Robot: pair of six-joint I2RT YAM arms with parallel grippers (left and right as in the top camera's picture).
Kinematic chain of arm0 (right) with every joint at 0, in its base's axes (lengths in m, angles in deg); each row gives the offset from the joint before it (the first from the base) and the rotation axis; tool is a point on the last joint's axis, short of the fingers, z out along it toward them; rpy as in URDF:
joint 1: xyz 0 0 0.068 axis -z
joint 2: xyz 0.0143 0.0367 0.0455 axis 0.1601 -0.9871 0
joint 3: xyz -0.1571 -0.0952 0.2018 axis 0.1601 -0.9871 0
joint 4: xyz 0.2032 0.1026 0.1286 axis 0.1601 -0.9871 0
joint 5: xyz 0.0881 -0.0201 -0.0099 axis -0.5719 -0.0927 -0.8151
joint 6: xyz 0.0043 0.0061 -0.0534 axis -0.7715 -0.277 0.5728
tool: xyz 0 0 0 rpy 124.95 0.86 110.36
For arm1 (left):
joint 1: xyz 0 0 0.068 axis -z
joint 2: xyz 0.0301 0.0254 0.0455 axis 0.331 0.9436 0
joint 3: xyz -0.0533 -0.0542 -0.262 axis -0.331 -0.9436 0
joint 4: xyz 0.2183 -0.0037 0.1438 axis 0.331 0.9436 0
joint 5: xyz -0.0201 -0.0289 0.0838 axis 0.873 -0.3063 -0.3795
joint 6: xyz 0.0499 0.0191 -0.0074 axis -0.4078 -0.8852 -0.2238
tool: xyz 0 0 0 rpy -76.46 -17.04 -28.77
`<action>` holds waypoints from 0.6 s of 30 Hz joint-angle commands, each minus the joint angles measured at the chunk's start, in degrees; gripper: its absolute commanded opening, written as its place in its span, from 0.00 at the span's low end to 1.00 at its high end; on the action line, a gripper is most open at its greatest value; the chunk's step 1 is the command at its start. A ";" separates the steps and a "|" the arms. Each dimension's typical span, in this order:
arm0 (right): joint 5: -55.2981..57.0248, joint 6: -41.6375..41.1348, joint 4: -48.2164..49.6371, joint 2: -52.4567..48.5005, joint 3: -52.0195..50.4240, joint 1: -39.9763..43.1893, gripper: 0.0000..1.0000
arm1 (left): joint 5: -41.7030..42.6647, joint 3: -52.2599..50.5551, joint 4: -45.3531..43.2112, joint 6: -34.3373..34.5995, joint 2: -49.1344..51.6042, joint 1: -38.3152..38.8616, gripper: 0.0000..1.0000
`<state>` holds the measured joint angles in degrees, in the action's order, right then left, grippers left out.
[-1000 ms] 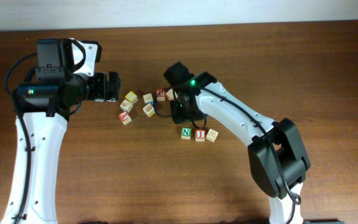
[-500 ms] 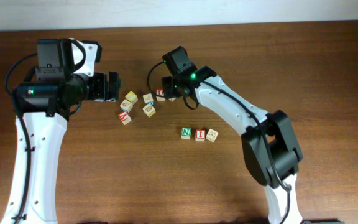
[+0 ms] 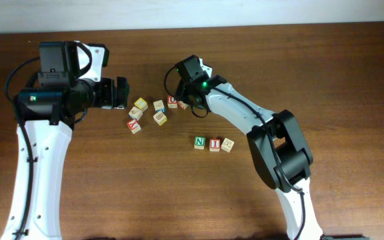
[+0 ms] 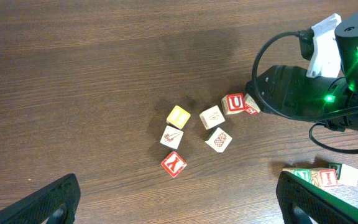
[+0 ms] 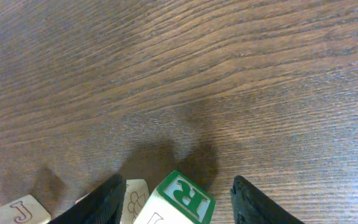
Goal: Rotate 5 blocks
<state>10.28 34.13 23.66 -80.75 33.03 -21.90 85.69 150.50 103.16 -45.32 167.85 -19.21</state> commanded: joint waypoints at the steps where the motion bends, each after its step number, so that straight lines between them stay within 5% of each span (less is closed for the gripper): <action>1: 0.17 -1.29 -0.07 -1.05 0.74 -0.68 0.54 | 0.83 0.98 0.11 0.52 0.20 -0.17 0.99; 7: 0.48 -1.25 -0.59 -2.99 0.52 -1.22 0.53 | 0.83 0.98 0.11 0.55 0.20 -0.17 0.99; 12: 0.09 -0.79 -3.17 -3.50 0.55 -1.20 0.39 | 0.83 0.98 0.11 0.52 0.20 -0.17 0.99; 18: -5.14 9.11 -7.30 -2.62 0.70 -0.72 0.29 | 0.83 0.98 0.11 0.52 0.20 -0.17 0.99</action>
<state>7.94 38.76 18.28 -82.54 34.21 -22.71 85.72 150.50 103.16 -45.32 167.85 -19.21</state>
